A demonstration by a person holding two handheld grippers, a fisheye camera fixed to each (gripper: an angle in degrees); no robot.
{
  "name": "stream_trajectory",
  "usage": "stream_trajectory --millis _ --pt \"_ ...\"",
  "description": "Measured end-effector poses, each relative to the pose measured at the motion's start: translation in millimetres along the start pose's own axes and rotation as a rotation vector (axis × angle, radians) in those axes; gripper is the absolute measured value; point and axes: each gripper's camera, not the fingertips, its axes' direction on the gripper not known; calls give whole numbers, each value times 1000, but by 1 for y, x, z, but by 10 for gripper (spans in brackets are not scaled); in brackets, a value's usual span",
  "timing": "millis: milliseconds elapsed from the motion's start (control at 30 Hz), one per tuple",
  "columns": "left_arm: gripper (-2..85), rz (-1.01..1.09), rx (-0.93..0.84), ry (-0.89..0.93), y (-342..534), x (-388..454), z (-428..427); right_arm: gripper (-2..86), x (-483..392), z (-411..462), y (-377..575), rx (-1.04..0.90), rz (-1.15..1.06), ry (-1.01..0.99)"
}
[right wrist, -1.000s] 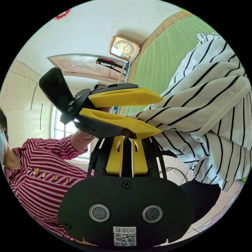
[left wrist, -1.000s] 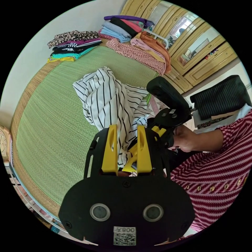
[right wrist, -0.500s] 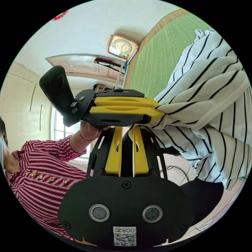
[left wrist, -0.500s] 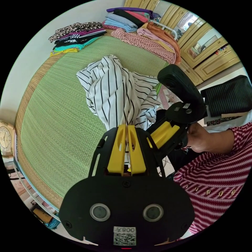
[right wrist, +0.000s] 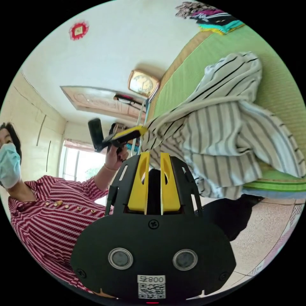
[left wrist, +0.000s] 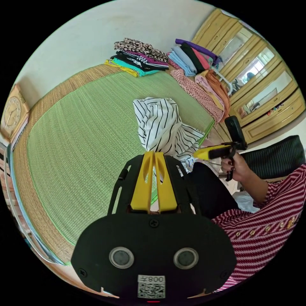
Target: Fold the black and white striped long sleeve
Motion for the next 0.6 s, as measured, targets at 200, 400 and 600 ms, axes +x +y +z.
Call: stream_trajectory --millis 200,400,600 --pt "4 -42 16 42 15 1 -2 90 51 -71 -55 206 99 81" --pt "4 -44 26 65 26 13 -4 114 116 -74 -115 258 233 39" --pt "4 -46 32 78 38 24 -7 104 160 -57 -141 301 355 28"
